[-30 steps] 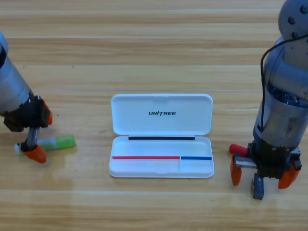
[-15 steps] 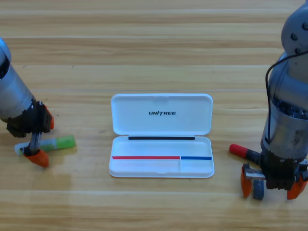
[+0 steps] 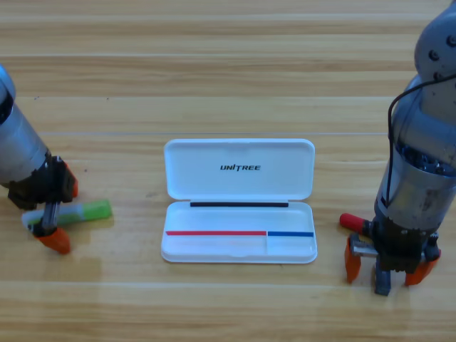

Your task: Clean up eraser and pencils

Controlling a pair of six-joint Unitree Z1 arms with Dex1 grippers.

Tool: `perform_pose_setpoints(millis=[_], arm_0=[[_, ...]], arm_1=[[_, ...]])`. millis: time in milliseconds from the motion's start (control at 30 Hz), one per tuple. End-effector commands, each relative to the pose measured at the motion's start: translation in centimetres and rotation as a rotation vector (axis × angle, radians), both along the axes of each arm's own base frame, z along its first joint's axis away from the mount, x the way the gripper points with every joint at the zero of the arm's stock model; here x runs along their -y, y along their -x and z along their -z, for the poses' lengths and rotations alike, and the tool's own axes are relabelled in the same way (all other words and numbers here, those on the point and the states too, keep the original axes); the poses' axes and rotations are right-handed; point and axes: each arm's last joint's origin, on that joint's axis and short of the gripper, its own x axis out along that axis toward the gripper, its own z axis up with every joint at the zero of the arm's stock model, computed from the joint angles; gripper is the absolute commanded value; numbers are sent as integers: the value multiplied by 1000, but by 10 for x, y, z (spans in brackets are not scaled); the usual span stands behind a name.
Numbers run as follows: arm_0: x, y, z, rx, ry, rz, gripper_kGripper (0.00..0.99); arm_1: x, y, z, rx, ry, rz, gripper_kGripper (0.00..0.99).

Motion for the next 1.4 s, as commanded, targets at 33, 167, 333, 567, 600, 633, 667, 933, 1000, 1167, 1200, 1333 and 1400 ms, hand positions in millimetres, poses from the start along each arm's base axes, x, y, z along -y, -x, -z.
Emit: perform_pose_setpoints(millis=[33,167,333,567,600,633,667,933,1000,1167,1200,1333,1400], arm_0=[[-8,-2,15,-32,-31,-41,857],[-8,-3,17,-36,-38,-42,778],[-8,-4,16,-30,-39,-42,709],[-8,-4,14,-25,-38,-36,584],[-8,-3,14,-25,-40,-35,560],[-8,-4,14,-22,-39,-34,534],[-8,-4,14,-22,-39,-32,534],[-8,-3,13,-19,-44,-22,492],[-9,-3,12,-14,-43,-21,492],[-9,-2,11,-12,-50,-4,425],[-9,-2,11,-12,-51,1,423],[-9,-1,11,-12,-52,13,313],[-9,-1,11,-12,-50,13,235]], arm_1=[[4,-6,35,-48,79,19,739],[5,-4,36,-58,81,16,551],[5,-3,38,-67,77,15,367],[7,0,35,-82,62,-14,66],[7,0,32,-79,52,-21,52],[7,0,28,-75,41,-49,25],[7,0,22,-65,30,-78,25],[-28,-5,-79,62,47,-666,0],[-37,-2,-95,77,21,-1014,0],[-61,2,-106,-8,-102,-1493,0],[-67,2,-102,-32,-101,-1553,0],[-88,-13,-75,-69,-71,-1678,0],[-99,-21,-59,-85,-51,-1702,0]])
